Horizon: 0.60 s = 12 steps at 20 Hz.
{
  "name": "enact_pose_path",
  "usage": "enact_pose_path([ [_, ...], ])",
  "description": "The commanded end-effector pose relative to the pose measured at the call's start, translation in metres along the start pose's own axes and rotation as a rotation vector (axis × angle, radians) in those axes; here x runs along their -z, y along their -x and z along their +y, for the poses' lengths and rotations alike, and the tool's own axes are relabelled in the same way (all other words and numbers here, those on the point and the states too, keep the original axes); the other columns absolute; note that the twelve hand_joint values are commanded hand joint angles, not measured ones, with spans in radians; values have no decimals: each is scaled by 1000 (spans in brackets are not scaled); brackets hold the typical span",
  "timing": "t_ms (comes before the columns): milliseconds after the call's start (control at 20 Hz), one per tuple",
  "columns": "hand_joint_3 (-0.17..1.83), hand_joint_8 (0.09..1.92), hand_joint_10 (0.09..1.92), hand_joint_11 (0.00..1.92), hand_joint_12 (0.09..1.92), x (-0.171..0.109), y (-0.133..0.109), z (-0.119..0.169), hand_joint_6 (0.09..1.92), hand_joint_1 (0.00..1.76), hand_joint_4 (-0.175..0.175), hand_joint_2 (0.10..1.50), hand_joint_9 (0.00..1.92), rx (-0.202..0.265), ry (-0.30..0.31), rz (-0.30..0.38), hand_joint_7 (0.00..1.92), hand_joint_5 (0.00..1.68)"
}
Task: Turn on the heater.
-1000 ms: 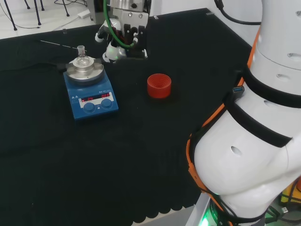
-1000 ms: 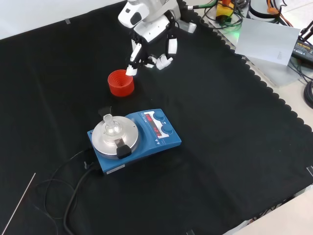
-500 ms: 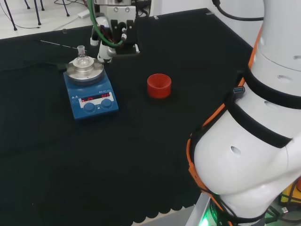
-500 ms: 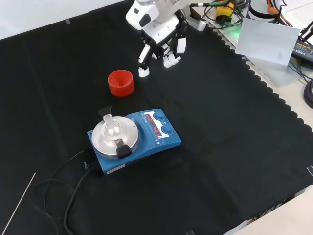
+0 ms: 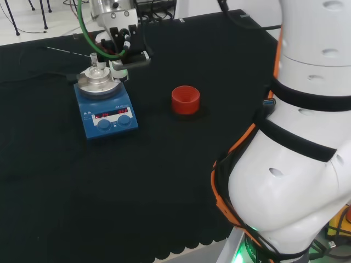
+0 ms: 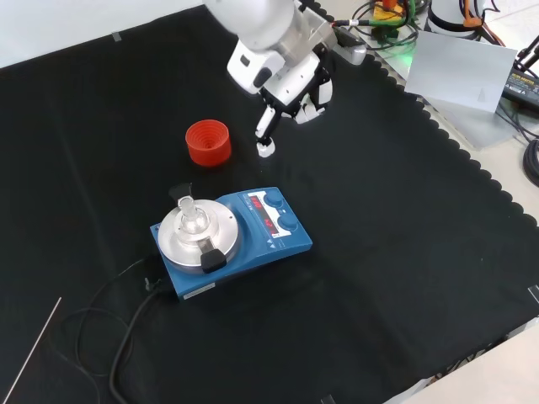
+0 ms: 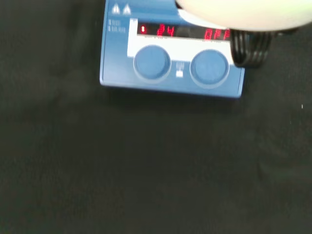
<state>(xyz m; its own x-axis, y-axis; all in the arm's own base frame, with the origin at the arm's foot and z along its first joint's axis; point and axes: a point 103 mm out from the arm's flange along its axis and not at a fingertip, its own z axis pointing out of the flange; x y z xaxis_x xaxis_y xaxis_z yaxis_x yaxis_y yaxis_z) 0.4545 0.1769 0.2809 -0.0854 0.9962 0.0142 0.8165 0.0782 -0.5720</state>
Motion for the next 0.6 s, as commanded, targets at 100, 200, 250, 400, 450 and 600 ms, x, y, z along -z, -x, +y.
enact_pose_path([
  [100, 1313, 1850, 1689, 1812, 1510, -19, -15, -3, 482, 1624, -57, 492, 1920, 20, -122, -79, 1820, 326],
  [200, 1323, 1850, 1690, 1814, 1511, -23, -17, -3, 401, 1625, -56, 485, 1920, 25, -147, -90, 1822, 332],
  [250, 1325, 1850, 1691, 1814, 1511, -26, -17, -3, 378, 1625, -55, 484, 1920, 28, -161, -95, 1822, 324],
  [400, 1330, 1850, 1693, 1815, 1511, -31, -18, -4, 338, 1627, -51, 482, 1920, 30, -184, -105, 1824, 290],
  [450, 1333, 1851, 1695, 1815, 1512, -33, -18, -5, 308, 1627, -50, 482, 1920, 31, -186, -106, 1824, 291],
  [600, 1336, 1853, 1699, 1816, 1512, -37, -20, -6, 233, 1627, -47, 483, 1920, 36, -197, -110, 1824, 306],
])
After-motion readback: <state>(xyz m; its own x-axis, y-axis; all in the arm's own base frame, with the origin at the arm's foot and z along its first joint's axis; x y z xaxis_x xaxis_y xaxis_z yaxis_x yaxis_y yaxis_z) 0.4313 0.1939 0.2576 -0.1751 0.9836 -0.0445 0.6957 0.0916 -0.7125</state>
